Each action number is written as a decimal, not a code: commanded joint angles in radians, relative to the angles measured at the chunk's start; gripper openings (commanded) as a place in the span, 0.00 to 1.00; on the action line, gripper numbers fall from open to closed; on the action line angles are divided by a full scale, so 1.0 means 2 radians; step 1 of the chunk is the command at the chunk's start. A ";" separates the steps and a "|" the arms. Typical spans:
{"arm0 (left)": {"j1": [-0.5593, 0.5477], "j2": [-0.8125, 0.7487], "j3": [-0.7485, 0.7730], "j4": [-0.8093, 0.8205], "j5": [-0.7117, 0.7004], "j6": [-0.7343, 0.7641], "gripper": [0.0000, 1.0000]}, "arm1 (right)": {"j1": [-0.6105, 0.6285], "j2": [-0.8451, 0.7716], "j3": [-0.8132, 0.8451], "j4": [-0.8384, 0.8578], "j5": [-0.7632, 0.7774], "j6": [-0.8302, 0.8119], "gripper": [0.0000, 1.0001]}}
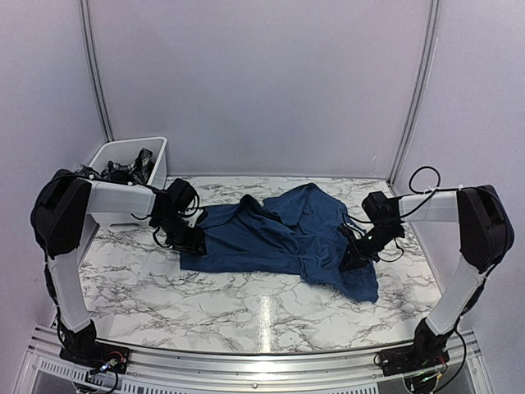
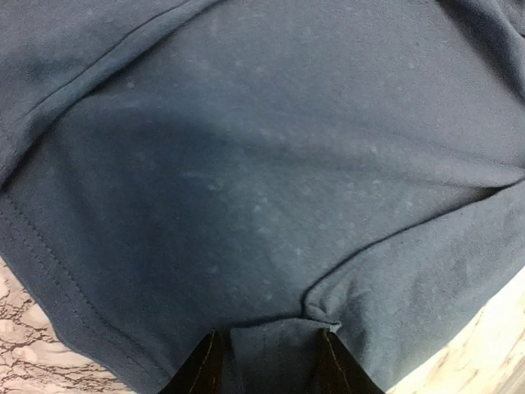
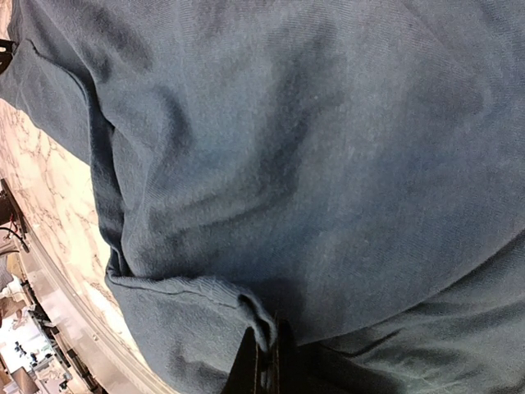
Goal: Fold and stack the mixed laundry pile
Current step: Flatten out the crumpled T-shirt at the center of the board.
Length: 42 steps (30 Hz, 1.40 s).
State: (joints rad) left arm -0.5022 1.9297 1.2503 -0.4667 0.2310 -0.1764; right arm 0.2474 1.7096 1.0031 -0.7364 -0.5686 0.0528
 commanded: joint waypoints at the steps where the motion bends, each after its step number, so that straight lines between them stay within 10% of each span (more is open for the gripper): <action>1: -0.003 0.011 0.017 -0.019 -0.030 0.004 0.42 | -0.003 -0.010 0.007 0.003 0.005 0.004 0.00; 9: -0.017 -0.015 0.023 -0.034 -0.035 0.022 0.00 | -0.015 -0.033 0.020 0.005 0.013 0.010 0.00; 34: -0.018 -0.212 0.207 -0.030 -0.156 -0.025 0.00 | -0.036 -0.232 0.271 0.026 0.206 -0.001 0.00; 42: -0.097 -0.278 0.294 -0.018 -0.168 0.019 0.00 | -0.018 -0.311 0.358 0.067 0.203 -0.004 0.00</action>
State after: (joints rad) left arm -0.6189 1.4506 1.7538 -0.5232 -0.0803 -0.1928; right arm 0.1871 1.1286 1.5822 -0.6762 -0.1871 0.0544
